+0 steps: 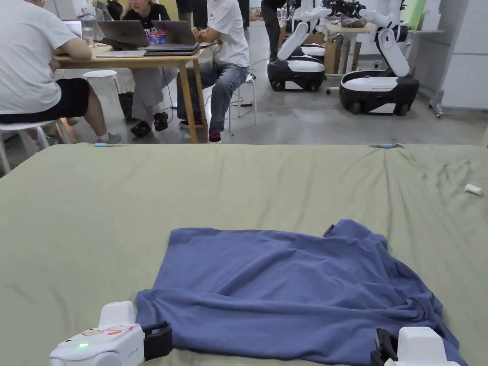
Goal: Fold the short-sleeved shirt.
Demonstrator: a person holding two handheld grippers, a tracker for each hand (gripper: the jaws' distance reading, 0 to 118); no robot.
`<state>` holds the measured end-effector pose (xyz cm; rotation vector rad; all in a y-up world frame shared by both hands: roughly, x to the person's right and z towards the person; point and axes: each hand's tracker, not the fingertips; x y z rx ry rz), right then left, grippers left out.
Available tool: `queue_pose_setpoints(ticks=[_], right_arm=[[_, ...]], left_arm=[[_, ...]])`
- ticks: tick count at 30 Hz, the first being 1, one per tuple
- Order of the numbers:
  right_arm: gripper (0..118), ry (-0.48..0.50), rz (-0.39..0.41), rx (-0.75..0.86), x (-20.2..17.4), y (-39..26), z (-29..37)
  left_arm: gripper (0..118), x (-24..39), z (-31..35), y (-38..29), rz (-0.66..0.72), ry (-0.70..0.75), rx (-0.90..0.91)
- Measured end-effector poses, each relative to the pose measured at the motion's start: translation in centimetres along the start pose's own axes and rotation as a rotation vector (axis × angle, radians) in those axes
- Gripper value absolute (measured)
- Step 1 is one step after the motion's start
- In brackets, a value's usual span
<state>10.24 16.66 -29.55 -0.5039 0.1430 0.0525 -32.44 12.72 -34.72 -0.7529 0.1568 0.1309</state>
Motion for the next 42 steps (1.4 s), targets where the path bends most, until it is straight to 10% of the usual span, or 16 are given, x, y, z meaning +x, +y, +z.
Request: queue_pose_setpoints(ticks=[9,11,15,16,19,20,25,28,30,42], right_arm=[[0,-0.186,-0.056,-0.035,8.3,-1.2,-0.3],[0,-0.242,-0.096,-0.052,10.5,-1.3,-0.3],[2,-0.242,-0.143,-0.114,13.7,-1.4,-0.2],[10,-0.203,-0.137,-0.131,14.2,-1.5,-0.5],[111,-0.155,-0.115,-0.203,14.3,-2.1,-2.3],[116,-0.134,-0.104,-0.200,14.0,-2.5,-2.8],[105,-0.074,-0.072,-0.227,12.1,-2.6,-5.5],[36,-0.066,-0.088,-0.307,12.1,-3.1,-7.1],[13,-0.053,-0.133,-0.258,12.5,-3.8,-7.2],[8,-0.011,-0.049,-0.168,11.6,2.4,1.9]], left_arm=[[45,2.7,-1.0,-1.1,-0.164,0.110,-0.049],[8,2.6,-0.5,-0.9,-0.183,0.122,-0.041],[6,1.5,1.4,0.4,-0.107,0.076,-0.003],[6,1.6,2.1,0.6,-0.105,0.075,0.005],[6,2.2,3.1,0.8,-0.128,0.077,0.010],[6,2.3,3.3,0.8,-0.128,0.078,0.013],[6,2.9,4.1,1.0,-0.128,0.084,0.017],[6,3.3,5.1,1.4,-0.151,0.074,0.034],[6,3.7,5.4,1.5,-0.183,0.076,0.038],[4,1.4,8.4,2.0,-0.137,0.044,0.061]])
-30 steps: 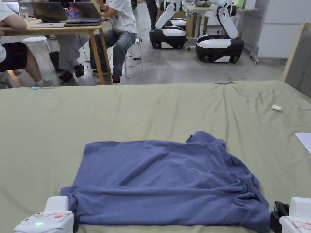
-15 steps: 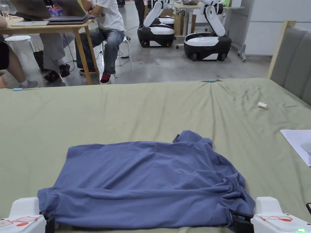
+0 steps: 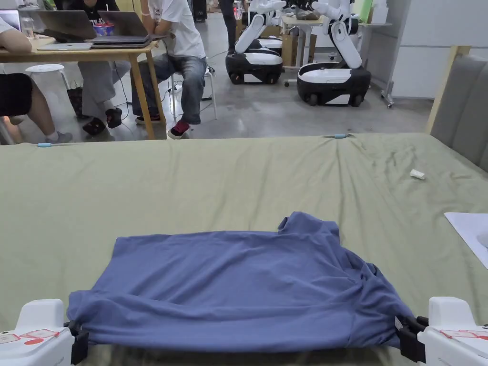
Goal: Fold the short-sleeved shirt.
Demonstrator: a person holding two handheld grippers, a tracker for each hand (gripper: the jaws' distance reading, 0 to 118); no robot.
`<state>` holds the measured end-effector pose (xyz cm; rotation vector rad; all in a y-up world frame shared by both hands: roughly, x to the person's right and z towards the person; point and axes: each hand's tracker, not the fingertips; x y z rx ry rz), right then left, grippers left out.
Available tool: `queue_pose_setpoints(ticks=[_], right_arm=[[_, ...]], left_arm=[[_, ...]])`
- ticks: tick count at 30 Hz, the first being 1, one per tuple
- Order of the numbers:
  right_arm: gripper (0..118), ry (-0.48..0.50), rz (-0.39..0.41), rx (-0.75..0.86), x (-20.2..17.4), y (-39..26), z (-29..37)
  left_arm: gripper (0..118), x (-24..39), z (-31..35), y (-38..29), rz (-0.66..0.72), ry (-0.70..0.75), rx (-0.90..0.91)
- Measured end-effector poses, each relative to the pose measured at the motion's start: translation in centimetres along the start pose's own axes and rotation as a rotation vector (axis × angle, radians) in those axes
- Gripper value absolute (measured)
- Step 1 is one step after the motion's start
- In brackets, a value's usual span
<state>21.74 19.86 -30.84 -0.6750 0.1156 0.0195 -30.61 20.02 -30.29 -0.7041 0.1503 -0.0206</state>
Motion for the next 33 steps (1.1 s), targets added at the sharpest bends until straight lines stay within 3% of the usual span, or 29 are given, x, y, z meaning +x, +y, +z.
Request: queue_pose_setpoints(ticks=[7,10,17,18,19,20,21,22,28,33], right_arm=[[8,-0.013,0.138,-0.018,-0.3,-0.7,4.5],[8,-0.005,0.162,-0.072,-0.7,-2.5,5.5],[9,-0.026,0.090,-0.243,-0.1,-8.6,1.1],[15,-0.024,0.083,-0.230,-0.3,-8.9,0.9],[33,-0.033,0.070,-0.192,-0.8,-8.9,1.6],[75,-0.040,0.074,-0.171,-1.3,-8.4,2.1],[96,-0.025,0.087,-0.165,-1.8,-7.7,2.7],[104,-0.014,0.100,-0.148,-2.3,-6.9,3.2],[99,-0.021,0.098,0.070,-8.5,-0.7,5.0],[96,-0.014,0.083,0.086,-12.9,0.5,3.5]], left_arm=[[4,-1.8,4.2,-2.3,0.012,-0.035,-0.001],[4,-2.5,5.7,-4.6,0.010,-0.044,-0.033],[5,-3.1,4.8,-10.3,0.084,-0.080,-0.088],[9,-2.9,4.7,-10.6,0.087,-0.077,-0.065],[22,-2.8,4.8,-10.7,0.084,-0.065,-0.053],[57,-2.7,5.1,-10.4,0.054,-0.010,-0.049],[81,-2.4,5.4,-10.1,0.021,0.040,-0.039],[95,-2.1,5.8,-9.5,0.001,0.048,-0.007],[97,1.5,6.2,-4.0,0.007,-0.054,0.114],[96,5.8,5.2,-2.3,-0.026,-0.085,0.133]])
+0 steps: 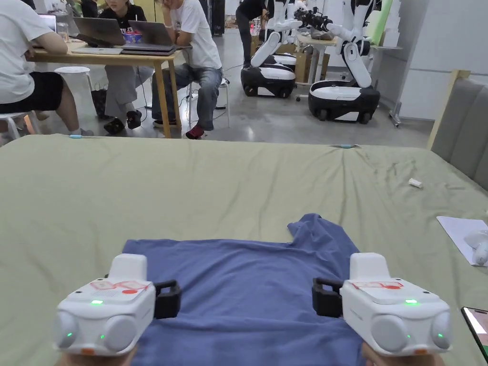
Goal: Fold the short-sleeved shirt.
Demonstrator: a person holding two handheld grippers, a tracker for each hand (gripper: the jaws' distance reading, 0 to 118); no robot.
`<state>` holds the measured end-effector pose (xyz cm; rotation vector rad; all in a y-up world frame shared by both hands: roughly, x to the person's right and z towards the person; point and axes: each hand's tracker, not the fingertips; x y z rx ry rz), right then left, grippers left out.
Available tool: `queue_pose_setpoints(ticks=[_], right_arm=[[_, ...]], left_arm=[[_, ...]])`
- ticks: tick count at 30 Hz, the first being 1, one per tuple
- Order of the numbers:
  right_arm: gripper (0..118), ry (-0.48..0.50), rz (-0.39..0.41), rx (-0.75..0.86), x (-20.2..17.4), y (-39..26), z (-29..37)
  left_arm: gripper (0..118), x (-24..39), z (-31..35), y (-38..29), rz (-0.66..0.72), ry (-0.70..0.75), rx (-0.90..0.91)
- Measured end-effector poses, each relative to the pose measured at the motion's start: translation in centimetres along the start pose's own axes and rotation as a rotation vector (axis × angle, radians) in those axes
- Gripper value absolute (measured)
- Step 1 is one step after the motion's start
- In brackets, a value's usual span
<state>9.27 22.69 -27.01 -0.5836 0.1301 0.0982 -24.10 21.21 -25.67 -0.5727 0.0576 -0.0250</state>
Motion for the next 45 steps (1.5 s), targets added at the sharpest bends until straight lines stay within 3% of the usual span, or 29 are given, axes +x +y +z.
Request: queue_pose_setpoints(ticks=[1,2,4,5,18,31,32,35,36,40,45], right_arm=[[90,-0.001,0.004,-0.001,-0.5,0.0,-0.2],[74,0.001,0.011,-0.003,-1.3,0.5,0.6],[25,-0.006,0.006,0.005,-1.8,0.3,0.4],[0,-0.012,0.001,0.016,-2.0,0.2,0.4],[0,0.041,0.035,0.014,-1.9,0.3,-3.3],[0,0.034,0.039,-0.048,-0.2,0.4,-7.4],[0,0.025,0.036,-0.052,0.0,0.4,-7.7],[0,0.007,0.029,-0.064,0.7,0.7,-8.1],[0,0.000,0.025,-0.065,1.0,0.7,-8.3],[0,-0.032,0.016,-0.075,2.2,0.8,-9.2],[0,-0.071,-0.002,-0.099,4.3,0.5,-10.9]], left_arm=[[91,0.3,-0.1,0.0,0.002,-0.011,0.003],[74,0.5,-0.2,0.1,0.015,-0.032,0.003],[15,0.9,-0.3,-0.2,0.020,-0.036,0.006],[0,1.0,-0.5,-0.4,0.009,-0.024,0.001],[0,-3.6,-6.3,0.1,-0.033,0.044,-0.084],[0,-8.6,-20.4,7.3,-0.126,0.118,-0.156],[12,-8.9,-21.6,7.6,-0.121,0.109,-0.159],[111,-9.3,-25.1,8.1,-0.093,0.095,-0.215],[115,-9.3,-25.7,8.1,-0.097,0.098,-0.211],[113,-9.4,-28.9,8.4,-0.052,0.098,-0.245],[102,-8.7,-30.9,7.3,-0.042,0.057,-0.372]])
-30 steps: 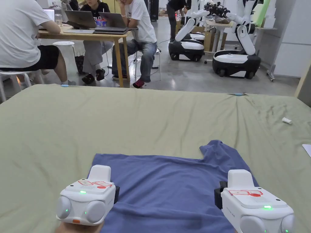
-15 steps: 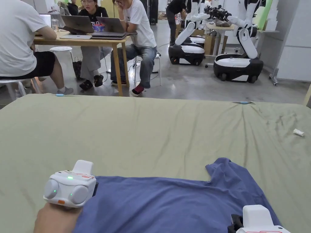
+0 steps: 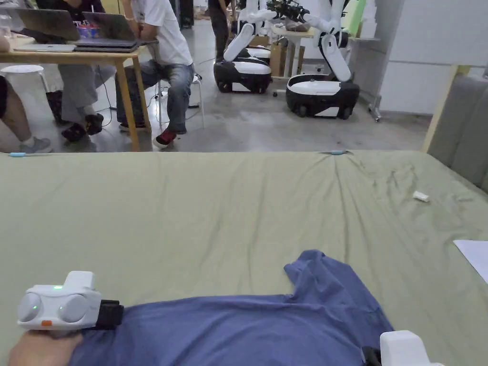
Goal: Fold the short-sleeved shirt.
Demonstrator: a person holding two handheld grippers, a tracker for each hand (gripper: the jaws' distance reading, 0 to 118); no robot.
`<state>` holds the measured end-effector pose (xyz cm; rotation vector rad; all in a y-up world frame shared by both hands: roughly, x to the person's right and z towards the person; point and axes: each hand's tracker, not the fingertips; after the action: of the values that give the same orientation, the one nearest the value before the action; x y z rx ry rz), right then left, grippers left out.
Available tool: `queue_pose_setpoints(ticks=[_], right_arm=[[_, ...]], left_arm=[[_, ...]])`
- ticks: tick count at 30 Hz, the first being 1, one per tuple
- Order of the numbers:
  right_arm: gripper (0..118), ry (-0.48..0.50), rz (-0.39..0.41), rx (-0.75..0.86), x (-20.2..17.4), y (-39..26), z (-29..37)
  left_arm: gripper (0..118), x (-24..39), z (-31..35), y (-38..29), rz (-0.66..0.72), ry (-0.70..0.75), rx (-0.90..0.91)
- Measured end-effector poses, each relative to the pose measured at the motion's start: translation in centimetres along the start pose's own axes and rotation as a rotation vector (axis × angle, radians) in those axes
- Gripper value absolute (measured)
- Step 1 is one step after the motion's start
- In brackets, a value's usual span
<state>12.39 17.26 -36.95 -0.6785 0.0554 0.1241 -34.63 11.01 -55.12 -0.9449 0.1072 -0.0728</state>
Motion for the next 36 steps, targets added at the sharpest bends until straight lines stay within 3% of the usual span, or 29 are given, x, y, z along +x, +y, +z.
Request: queue_pose_setpoints(ticks=[1,3,4,5,12,13,15,16,17,19,21,24,25,27,28,29,30,34,36], right_arm=[[0,-0.012,0.005,-0.006,0.4,0.4,-0.2],[0,-0.042,0.016,-0.005,1.4,0.9,-1.3],[0,-0.042,0.016,-0.012,2.0,1.5,-2.3],[0,-0.044,0.011,-0.023,2.8,2.2,-3.1],[0,-0.097,0.022,-0.077,6.6,7.3,-10.9],[7,-0.093,0.017,-0.076,6.8,8.2,-11.5],[88,-0.097,-0.004,-0.109,7.3,9.1,-14.0],[118,-0.081,-0.014,-0.160,7.6,9.1,-15.4],[113,-0.053,-0.016,-0.115,8.0,9.2,-16.4],[96,-0.094,0.020,-0.153,7.8,9.3,-18.2],[99,-0.097,0.049,-0.187,7.4,8.9,-19.7],[83,-0.040,-0.088,-0.337,8.2,7.4,-21.3],[79,-0.050,-0.157,-0.255,8.1,7.5,-19.8],[46,-0.058,-0.082,-0.266,7.6,8.0,-18.9],[15,-0.054,-0.008,-0.250,7.3,8.1,-18.2],[1,-0.049,0.030,-0.237,7.0,8.1,-17.6],[1,-0.082,0.022,-0.244,6.9,8.0,-17.2],[1,-0.049,-0.064,-0.174,8.0,8.4,-14.9],[1,-0.033,-0.059,-0.137,8.0,8.9,-12.8]], left_arm=[[99,-0.2,0.5,0.1,0.033,0.002,0.016],[67,0.4,1.6,0.1,0.004,-0.029,0.022],[39,0.9,2.4,-0.1,-0.039,-0.041,0.047],[0,1.4,3.2,-0.2,-0.074,-0.022,0.072],[0,1.1,8.6,-0.3,-0.044,-0.054,0.174],[0,1.2,9.2,-0.4,-0.044,-0.057,0.181],[0,1.1,9.4,-0.4,-0.047,-0.059,0.191],[0,1.2,9.7,-0.5,-0.049,-0.058,0.194],[0,1.4,9.8,-0.6,-0.049,-0.056,0.195],[0,1.2,9.1,-0.5,-0.044,-0.061,0.193],[0,1.4,9.0,-0.5,-0.046,-0.055,0.184],[0,1.0,7.5,-0.3,-0.041,-0.051,0.168],[0,0.9,7.4,-0.4,-0.038,-0.050,0.163],[0,1.1,7.3,-0.6,-0.034,-0.047,0.157],[0,1.1,7.4,-0.6,-0.034,-0.048,0.157],[0,1.1,7.4,-0.7,-0.034,-0.047,0.157],[0,1.0,7.4,-0.8,-0.032,-0.046,0.157],[0,1.3,8.7,-1.4,-0.016,-0.039,0.162],[0,1.2,10.0,-1.8,-0.006,-0.041,0.182]])
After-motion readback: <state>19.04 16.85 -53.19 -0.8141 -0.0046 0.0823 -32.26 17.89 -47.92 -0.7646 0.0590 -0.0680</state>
